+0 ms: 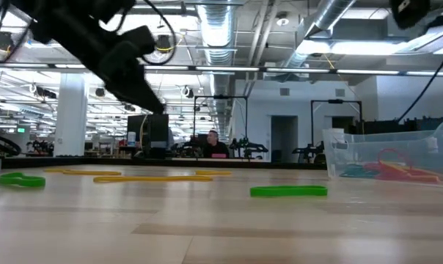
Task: Pick and place items into bin
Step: Put the yellow rubber band into the transparent bin
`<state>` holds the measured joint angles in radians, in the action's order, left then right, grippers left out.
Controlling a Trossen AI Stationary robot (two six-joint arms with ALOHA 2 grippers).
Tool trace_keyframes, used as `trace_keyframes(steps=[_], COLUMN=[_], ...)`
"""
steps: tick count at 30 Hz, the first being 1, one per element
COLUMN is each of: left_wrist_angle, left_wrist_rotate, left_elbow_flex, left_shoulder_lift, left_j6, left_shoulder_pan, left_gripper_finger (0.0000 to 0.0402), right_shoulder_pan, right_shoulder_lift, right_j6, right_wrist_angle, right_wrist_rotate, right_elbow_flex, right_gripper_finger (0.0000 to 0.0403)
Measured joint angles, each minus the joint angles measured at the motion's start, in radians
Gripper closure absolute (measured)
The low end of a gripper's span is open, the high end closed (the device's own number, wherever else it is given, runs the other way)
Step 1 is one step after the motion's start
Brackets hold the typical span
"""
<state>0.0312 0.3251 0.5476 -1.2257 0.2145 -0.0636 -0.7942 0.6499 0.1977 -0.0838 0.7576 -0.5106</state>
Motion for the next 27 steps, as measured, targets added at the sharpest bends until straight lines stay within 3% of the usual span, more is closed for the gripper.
trace_keyframes(steps=[4,7,13,16,21,27], left_wrist_angle=[0.207,0.270,0.266,0.258,0.167,0.090], left_wrist_rotate=[-0.187,-0.234,-0.210,-0.253,-0.324,-0.307], left_elbow_flex=[0.010,0.053,0.194,0.263,0.316,0.319], left_shoulder_lift=[-0.147,-0.271,-0.516,-0.590,-0.629,-0.626], left_j6=[-0.146,-0.244,-0.310,-0.264,-0.168,-0.123], left_shoulder_pan=[0.050,0.085,0.165,0.212,0.260,0.254], left_gripper_finger=[0.0304,0.0304,0.0304,0.0304,0.0304,0.0304], right_shoulder_pan=[0.053,0.081,0.110,0.109,0.109,0.109], right_shoulder_lift=[0.054,0.106,0.206,0.238,0.253,0.253], right_j6=[-0.163,-0.162,-0.094,-0.093,-0.093,-0.093], right_wrist_angle=[0.466,0.678,0.720,0.720,0.720,0.718], right_wrist_rotate=[-0.004,-0.003,-0.007,-0.010,-0.010,-0.023], right_elbow_flex=[0.233,0.331,0.368,0.368,0.368,0.368], right_gripper_finger=[0.0296,0.0296,0.0296,0.0296,0.0296,0.0296])
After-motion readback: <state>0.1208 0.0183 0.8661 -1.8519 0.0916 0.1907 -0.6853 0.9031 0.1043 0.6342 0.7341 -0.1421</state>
